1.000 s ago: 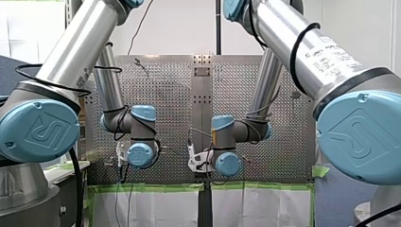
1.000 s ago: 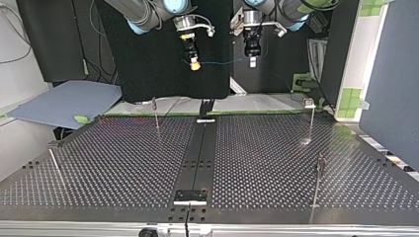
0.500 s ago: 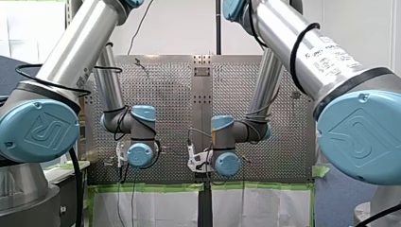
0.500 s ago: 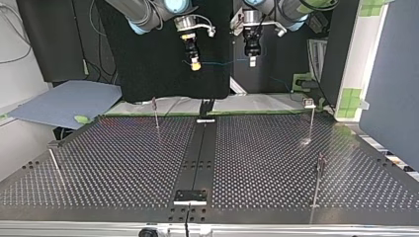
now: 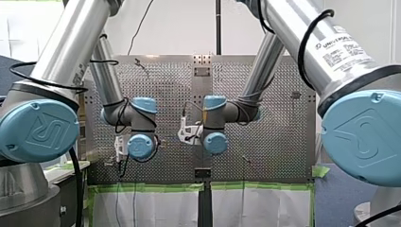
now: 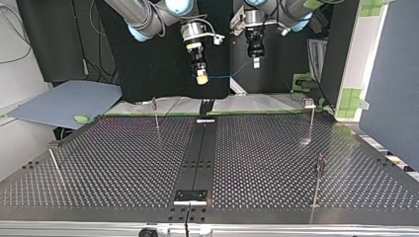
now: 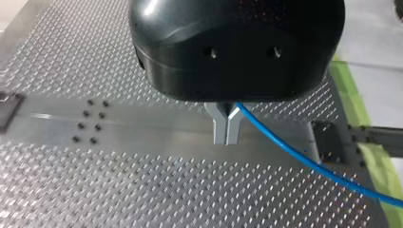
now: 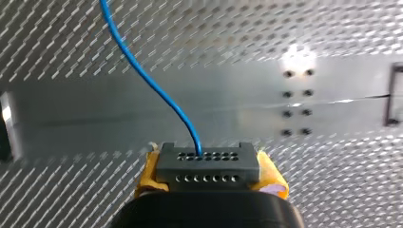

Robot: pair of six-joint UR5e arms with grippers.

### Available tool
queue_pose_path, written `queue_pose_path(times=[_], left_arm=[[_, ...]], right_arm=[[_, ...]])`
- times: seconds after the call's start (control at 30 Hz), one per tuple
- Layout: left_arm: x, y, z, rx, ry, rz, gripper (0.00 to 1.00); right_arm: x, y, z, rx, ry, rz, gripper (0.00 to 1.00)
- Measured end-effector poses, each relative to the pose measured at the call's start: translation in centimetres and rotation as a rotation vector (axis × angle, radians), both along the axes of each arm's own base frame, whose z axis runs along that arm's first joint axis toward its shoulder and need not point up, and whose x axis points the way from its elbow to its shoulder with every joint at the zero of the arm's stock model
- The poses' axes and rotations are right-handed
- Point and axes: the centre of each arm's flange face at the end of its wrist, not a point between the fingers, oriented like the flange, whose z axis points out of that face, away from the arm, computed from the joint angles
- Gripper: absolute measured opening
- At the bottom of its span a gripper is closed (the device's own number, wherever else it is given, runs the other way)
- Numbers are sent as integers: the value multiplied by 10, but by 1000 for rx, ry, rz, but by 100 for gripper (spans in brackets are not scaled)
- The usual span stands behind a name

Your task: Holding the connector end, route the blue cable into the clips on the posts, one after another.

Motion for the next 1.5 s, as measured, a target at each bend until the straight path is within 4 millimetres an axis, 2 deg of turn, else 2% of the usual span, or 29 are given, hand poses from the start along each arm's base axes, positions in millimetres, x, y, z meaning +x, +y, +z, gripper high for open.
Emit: queue_pose_path(times=[0.37,0.57,1.0,1.5], left_arm=[[5,16,34,-51,-17,105,0],[22,13,64,-75,-57,125,0],[59,11,142,-125,-156,161,0],[62,29,214,-134,-210,188,0]], right_arm=[[5,-3,66,-59,-91,50,0],[11,-10,81,-69,-95,73,0],[36,-26,112,-73,-89,127,0],[62,-41,154,-102,-125,187,0]])
